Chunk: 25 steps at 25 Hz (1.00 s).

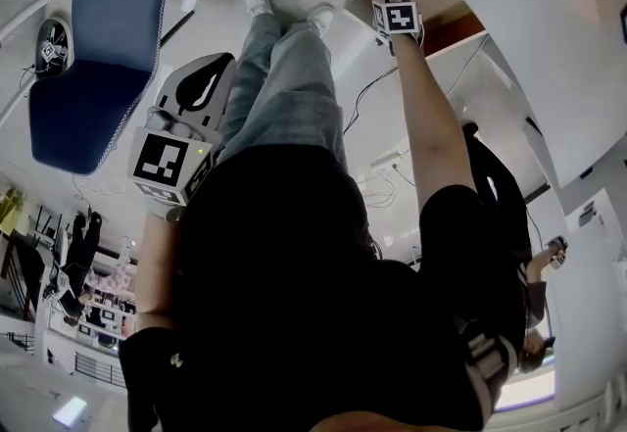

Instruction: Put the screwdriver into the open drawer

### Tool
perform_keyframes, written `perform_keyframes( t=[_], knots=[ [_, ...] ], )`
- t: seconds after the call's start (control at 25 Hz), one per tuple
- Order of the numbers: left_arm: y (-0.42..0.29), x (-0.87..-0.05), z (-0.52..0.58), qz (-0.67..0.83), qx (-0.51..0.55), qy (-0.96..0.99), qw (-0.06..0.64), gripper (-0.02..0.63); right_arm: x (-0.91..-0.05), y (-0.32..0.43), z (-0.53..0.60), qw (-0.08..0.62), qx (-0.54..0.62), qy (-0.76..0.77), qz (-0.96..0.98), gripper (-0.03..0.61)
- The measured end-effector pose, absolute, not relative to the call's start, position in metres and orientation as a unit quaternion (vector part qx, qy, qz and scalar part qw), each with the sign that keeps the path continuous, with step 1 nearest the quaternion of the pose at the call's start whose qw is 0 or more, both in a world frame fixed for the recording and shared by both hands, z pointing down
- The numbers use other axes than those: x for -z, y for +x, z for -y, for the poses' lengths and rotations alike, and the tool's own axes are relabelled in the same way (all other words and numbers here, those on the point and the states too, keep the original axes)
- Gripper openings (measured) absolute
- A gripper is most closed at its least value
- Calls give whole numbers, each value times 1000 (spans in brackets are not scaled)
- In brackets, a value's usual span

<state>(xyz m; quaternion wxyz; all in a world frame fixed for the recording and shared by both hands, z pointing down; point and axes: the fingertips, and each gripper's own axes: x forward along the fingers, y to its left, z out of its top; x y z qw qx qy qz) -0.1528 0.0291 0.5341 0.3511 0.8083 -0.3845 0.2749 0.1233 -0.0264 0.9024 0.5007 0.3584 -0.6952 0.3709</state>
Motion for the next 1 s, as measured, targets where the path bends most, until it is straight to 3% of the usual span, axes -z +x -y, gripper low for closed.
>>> perform_keyframes(
  t=[0.2,0.4,0.52,1.0],
  knots=[
    [-150,-537,-35,386,-270,808,353,5,-905,124,29,491,-384,366,691,82],
    [-149,-532,-38,390,-265,808,353,5,-898,125,30,486,-387,373,689,147],
    [-148,-527,-37,394,-261,810,347,5,-884,129,34,472,-383,390,691,153],
    [-134,-485,-20,406,-224,828,316,5,-752,141,47,364,-331,463,737,18]
  ],
)
